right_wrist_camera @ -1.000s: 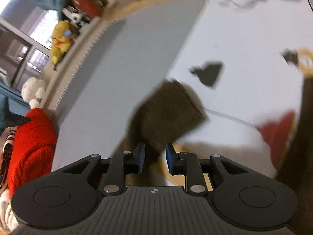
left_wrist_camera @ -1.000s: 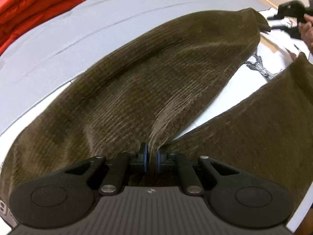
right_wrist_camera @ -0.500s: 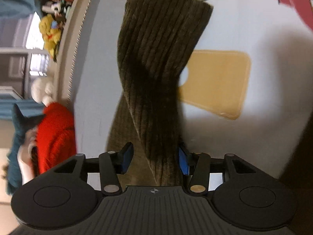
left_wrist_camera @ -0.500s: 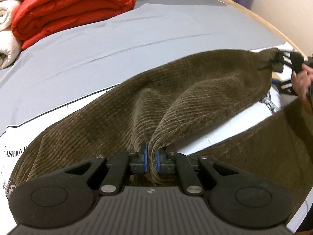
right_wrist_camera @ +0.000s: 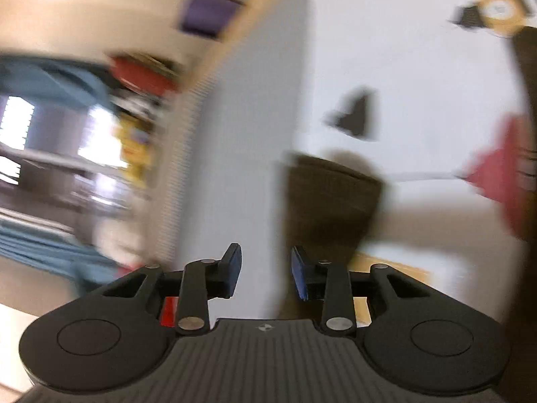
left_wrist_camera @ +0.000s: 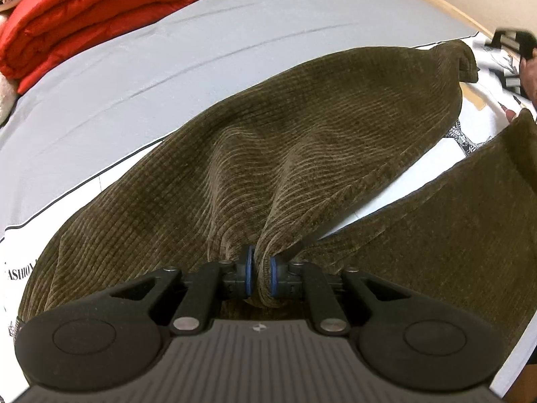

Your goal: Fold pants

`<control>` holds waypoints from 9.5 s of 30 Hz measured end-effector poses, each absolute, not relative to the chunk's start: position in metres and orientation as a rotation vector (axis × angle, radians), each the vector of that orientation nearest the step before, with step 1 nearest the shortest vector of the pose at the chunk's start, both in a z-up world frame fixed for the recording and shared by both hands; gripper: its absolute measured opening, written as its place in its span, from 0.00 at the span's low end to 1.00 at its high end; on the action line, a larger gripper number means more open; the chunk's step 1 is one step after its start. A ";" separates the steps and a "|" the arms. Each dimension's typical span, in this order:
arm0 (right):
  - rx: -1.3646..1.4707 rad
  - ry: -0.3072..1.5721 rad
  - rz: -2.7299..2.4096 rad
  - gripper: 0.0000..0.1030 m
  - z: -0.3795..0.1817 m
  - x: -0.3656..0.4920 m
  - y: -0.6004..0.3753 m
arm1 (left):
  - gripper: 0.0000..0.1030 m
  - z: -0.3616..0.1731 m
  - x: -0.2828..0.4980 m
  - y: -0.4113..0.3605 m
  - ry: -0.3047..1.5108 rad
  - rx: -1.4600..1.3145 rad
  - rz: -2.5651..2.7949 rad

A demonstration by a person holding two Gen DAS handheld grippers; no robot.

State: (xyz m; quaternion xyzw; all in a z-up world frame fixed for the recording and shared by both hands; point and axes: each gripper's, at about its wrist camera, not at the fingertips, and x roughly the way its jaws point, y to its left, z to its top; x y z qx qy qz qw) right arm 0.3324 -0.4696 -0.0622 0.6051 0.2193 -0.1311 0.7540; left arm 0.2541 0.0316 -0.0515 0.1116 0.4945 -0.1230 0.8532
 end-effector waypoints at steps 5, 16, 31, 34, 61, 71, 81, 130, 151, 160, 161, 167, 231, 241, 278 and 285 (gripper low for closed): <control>1.327 0.691 -0.346 0.47 -0.090 0.326 -0.432 | 0.12 -0.055 0.256 0.028 1.048 0.241 -0.249; 1.423 0.611 -0.196 0.18 -0.120 0.342 -0.423 | 0.12 -0.060 0.256 0.026 1.051 0.262 -0.260; 0.997 0.785 -0.634 0.03 -0.054 0.285 -0.447 | 0.14 -0.070 0.248 0.013 1.125 0.344 -0.394; 1.073 0.720 -0.667 0.08 -0.062 0.273 -0.465 | 0.29 -0.065 0.246 0.013 1.120 0.331 -0.407; 0.815 0.593 -0.409 0.24 -0.022 0.348 -0.450 | 0.56 -0.034 0.280 0.063 0.990 0.036 -0.132; 0.642 0.911 -0.191 0.03 -0.080 0.426 -0.407 | 0.56 -0.043 0.282 0.108 1.025 0.002 0.031; 0.566 0.831 -0.224 0.00 -0.081 0.440 -0.406 | 0.56 -0.058 0.289 0.176 1.058 -0.088 0.314; 0.359 0.638 -0.492 0.17 -0.043 0.490 -0.417 | 0.63 -0.097 0.304 0.217 0.976 -0.059 0.278; 0.246 0.663 -0.217 0.40 0.039 0.280 -0.363 | 0.66 -0.002 0.236 0.181 0.888 -0.137 0.191; 0.205 0.492 0.038 0.52 0.113 0.127 -0.299 | 0.66 0.055 0.122 0.153 0.818 -0.094 0.076; 0.192 0.510 0.064 0.53 0.107 0.111 -0.291 | 0.66 0.052 0.105 0.150 0.823 -0.077 0.056; 0.036 0.713 0.094 0.49 0.043 0.083 -0.256 | 0.66 -0.012 0.043 0.156 0.897 0.006 0.010; 0.043 0.479 -0.022 0.62 0.061 0.060 -0.356 | 0.83 -0.015 0.056 0.125 0.644 0.095 0.027; 0.110 0.505 -0.047 0.62 0.063 0.065 -0.365 | 0.68 -0.016 0.058 0.113 0.685 0.090 -0.114; 0.037 0.656 0.039 0.32 0.044 0.137 -0.332 | 0.88 -0.077 0.266 0.249 0.707 -0.103 0.212; 0.031 0.677 0.015 0.32 0.039 0.152 -0.328 | 0.90 -0.104 0.288 0.274 0.800 -0.142 0.207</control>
